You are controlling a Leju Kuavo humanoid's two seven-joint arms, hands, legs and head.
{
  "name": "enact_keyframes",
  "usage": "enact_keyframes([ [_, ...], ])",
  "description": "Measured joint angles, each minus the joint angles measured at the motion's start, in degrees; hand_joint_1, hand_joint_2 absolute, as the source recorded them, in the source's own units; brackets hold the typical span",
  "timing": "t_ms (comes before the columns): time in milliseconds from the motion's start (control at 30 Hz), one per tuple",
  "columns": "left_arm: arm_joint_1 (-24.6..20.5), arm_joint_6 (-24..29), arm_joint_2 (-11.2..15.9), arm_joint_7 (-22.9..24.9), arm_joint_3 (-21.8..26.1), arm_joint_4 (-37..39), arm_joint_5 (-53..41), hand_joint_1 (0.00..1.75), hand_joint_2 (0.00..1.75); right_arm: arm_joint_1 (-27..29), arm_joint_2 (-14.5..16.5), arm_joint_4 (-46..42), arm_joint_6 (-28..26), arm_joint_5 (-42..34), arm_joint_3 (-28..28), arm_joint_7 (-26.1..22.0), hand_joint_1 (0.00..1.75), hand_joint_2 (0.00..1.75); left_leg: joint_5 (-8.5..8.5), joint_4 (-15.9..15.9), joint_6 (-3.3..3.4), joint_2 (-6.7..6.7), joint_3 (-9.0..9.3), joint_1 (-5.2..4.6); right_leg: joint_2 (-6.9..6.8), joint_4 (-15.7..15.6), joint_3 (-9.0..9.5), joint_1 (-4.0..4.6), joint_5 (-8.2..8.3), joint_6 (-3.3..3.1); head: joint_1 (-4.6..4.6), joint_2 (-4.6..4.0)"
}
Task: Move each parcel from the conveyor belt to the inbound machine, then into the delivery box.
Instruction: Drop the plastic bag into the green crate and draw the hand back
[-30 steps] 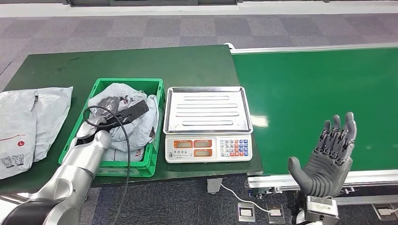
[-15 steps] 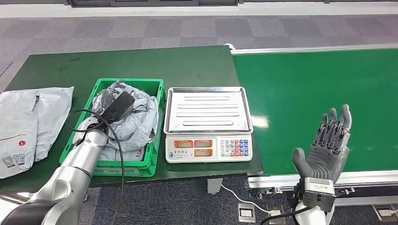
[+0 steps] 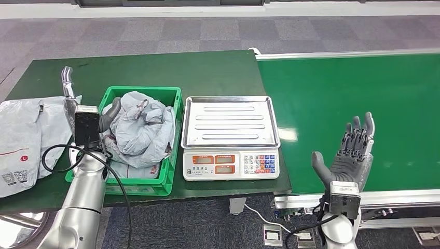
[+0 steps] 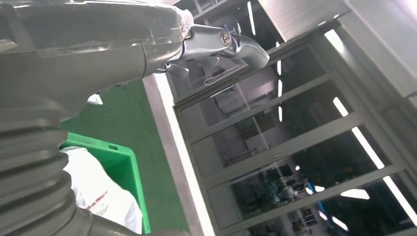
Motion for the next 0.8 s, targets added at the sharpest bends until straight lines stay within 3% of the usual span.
enact_keyframes([
  [167,2.3,1.9,0.0,-4.5,0.0,-4.9,7.2,0.00,1.75,-0.2,-0.5,0.5,0.7,-1.2,0.0,0.3,0.00,1.75,0.00,0.0,0.00,0.03,0.00,-0.01,0.02,0.0,-0.01,-0.01,0.00,0.00,0.00,0.00],
  [233,4.0,-2.0,0.0,-6.8,-0.4,-8.6,12.8,0.00,1.75,-0.9,-0.9,1.6,1.6,-2.8,0.0,0.1,0.00,1.75,-0.01,0.0,-0.01,0.04,0.00,-0.01,0.04,0.0,-0.03,-0.02,0.00,0.01,0.00,0.00],
  [333,6.3,-14.3,-0.3,-8.6,-3.1,-12.8,20.8,0.00,1.75,-3.9,-1.1,5.9,2.4,-4.6,0.0,-1.1,0.00,1.75,-0.01,0.0,0.01,-0.03,-0.02,-0.02,0.00,0.0,-0.03,-0.03,-0.01,0.02,-0.01,0.00],
  [400,7.3,-19.2,-0.8,-8.9,-5.4,-14.3,23.2,0.00,1.75,-6.0,-1.2,8.9,2.2,-4.8,0.0,-1.9,0.00,1.75,0.01,0.0,0.03,-0.11,-0.03,-0.02,-0.07,0.0,0.01,-0.03,-0.01,0.03,0.00,0.00],
  [667,8.6,-21.0,-1.2,-9.2,-8.4,-16.7,24.7,0.00,1.75,-8.2,-1.3,13.6,1.9,-4.9,0.0,-2.4,0.00,1.75,0.01,0.0,0.02,-0.11,-0.03,-0.02,-0.07,0.0,-0.02,-0.02,0.03,0.07,0.01,0.00],
  [800,8.8,-29.7,-1.7,-9.1,-10.5,-15.6,25.5,0.00,1.75,-10.3,-1.2,17.1,3.6,-5.2,0.0,-2.0,0.00,1.75,0.01,0.0,0.01,-0.10,-0.04,-0.02,-0.06,0.0,-0.03,-0.02,0.01,0.05,0.00,0.00],
])
